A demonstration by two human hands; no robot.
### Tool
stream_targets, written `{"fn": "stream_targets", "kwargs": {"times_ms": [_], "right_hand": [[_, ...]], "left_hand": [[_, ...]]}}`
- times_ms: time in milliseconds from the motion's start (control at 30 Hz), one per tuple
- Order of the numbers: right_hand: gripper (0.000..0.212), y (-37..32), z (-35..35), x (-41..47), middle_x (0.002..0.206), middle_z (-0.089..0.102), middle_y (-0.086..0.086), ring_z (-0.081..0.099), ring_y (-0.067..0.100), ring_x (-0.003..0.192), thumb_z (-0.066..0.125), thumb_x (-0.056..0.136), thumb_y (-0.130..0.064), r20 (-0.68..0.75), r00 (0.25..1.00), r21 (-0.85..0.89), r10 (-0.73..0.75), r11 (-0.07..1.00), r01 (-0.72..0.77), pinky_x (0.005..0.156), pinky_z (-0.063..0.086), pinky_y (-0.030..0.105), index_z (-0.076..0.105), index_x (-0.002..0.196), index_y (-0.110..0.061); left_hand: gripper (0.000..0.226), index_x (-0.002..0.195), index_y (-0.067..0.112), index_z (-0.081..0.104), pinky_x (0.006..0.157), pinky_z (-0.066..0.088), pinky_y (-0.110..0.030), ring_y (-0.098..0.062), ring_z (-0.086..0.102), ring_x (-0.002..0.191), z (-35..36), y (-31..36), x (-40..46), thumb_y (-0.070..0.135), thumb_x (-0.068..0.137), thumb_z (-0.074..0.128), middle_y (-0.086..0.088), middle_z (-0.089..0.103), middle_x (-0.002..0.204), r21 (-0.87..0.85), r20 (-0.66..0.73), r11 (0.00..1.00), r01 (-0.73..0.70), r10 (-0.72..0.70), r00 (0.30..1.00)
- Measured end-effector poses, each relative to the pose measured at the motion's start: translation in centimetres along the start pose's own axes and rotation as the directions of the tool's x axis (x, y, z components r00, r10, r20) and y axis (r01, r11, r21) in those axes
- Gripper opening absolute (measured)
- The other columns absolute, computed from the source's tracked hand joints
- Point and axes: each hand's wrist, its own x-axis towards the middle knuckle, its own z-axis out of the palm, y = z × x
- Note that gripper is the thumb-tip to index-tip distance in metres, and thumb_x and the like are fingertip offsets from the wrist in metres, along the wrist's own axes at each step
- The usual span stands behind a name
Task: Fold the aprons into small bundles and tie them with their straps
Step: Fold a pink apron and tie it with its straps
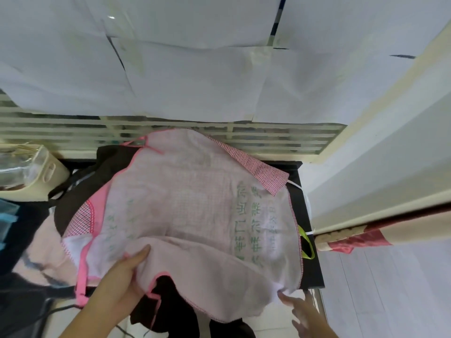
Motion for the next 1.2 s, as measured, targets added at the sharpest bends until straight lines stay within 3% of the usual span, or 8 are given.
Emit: {"fn": "stream_targets", "kwargs": {"times_ms": [267,467,633,733,833,1000,1100,1200], "right_hand": [[0.048,-2.2,-0.9,-1.0,0.095,0.074,0.025,0.070,0.038,0.089,0.087,0.081,-0.016,0.066,0.998,0.101,-0.004,0.995,-0.003,0.085,0.058,0.048,0.066,0.115,0.010],[0.034,-9.2,-3.7,-4.6,0.107,0.075,0.013,0.070,0.034,0.100,0.073,0.095,-0.021,-0.121,0.931,-0.017,-0.344,0.939,0.345,0.086,0.055,0.044,0.068,0.125,-0.006],[0.032,-13.7,-3.0,-8.1,0.121,0.072,-0.001,0.068,0.017,0.106,0.062,0.103,-0.017,0.081,0.875,0.408,-0.477,0.817,0.408,0.083,0.064,0.031,0.065,0.135,-0.021],[0.045,-15.5,-1.6,-8.5,0.126,0.070,0.014,0.071,0.028,0.103,0.050,0.094,0.003,0.147,0.835,0.459,-0.529,0.785,0.416,0.078,0.064,0.034,0.064,0.136,-0.004],[0.056,-15.6,-0.2,-8.0,0.127,0.073,0.007,0.073,0.028,0.110,0.051,0.088,0.022,0.106,0.829,0.240,-0.550,0.823,0.515,0.089,0.063,0.044,0.061,0.134,-0.008],[0.012,-13.4,0.8,-8.0,0.077,0.077,0.006,0.076,0.033,0.082,0.075,0.095,-0.024,-0.141,0.704,-0.302,-0.696,0.708,0.639,0.069,0.064,0.040,0.072,0.089,-0.013],[0.039,-12.3,-0.3,-7.2,0.063,0.065,0.012,0.068,0.035,0.066,0.071,0.097,-0.033,-0.176,0.674,-0.463,-0.717,0.665,0.586,0.061,0.055,0.033,0.064,0.066,-0.010],[0.033,-12.8,-0.9,-6.5,0.090,0.064,0.005,0.062,0.026,0.082,0.068,0.098,-0.030,-0.158,0.622,-0.559,-0.767,0.589,0.584,0.079,0.050,0.041,0.071,0.073,-0.008]], "left_hand": [[0.040,0.135,0.010,0.059,0.039,0.047,-0.023,-0.015,0.061,0.055,1.4,2.2,-0.1,0.015,0.095,0.064,-0.014,0.071,0.094,-0.077,-0.035,0.997,-0.025,0.022,0.999],[0.029,0.126,-0.001,0.063,0.041,0.051,-0.018,-0.009,0.060,0.045,1.2,4.3,0.3,0.014,0.101,0.061,-0.005,0.069,0.067,-0.028,-0.202,0.996,-0.090,0.082,0.976],[0.048,0.143,0.006,0.052,0.054,0.064,-0.032,-0.019,0.079,0.073,1.4,6.2,1.2,0.009,0.097,0.068,-0.017,0.073,0.119,-0.145,-0.268,0.974,-0.175,0.132,0.954],[0.034,0.130,0.008,0.061,0.068,0.066,-0.030,-0.017,0.077,0.076,2.6,7.4,0.4,-0.003,0.099,0.052,-0.010,0.076,0.093,-0.162,-0.166,0.959,-0.233,0.207,0.964],[0.064,0.138,0.011,0.061,0.096,0.061,-0.045,-0.025,0.072,0.088,3.0,7.8,-0.5,-0.021,0.086,0.044,-0.013,0.064,0.080,-0.025,-0.109,0.958,-0.285,0.281,0.954],[0.035,0.114,0.029,0.072,0.079,0.053,-0.037,-0.028,0.071,0.092,1.1,6.9,-1.2,0.003,0.091,0.068,-0.004,0.073,0.084,0.721,-0.233,0.660,-0.211,0.518,0.823],[0.007,0.091,0.025,0.074,0.088,0.051,-0.047,-0.032,0.067,0.088,-0.4,7.2,-2.3,0.019,0.093,0.070,-0.006,0.073,0.082,0.802,-0.290,0.578,-0.149,0.596,0.749],[0.028,0.069,0.017,0.068,0.074,0.051,-0.040,-0.035,0.064,0.074,-0.2,8.3,-2.9,0.014,0.097,0.064,-0.012,0.067,0.068,0.806,-0.267,0.560,-0.193,0.634,0.726]]}}
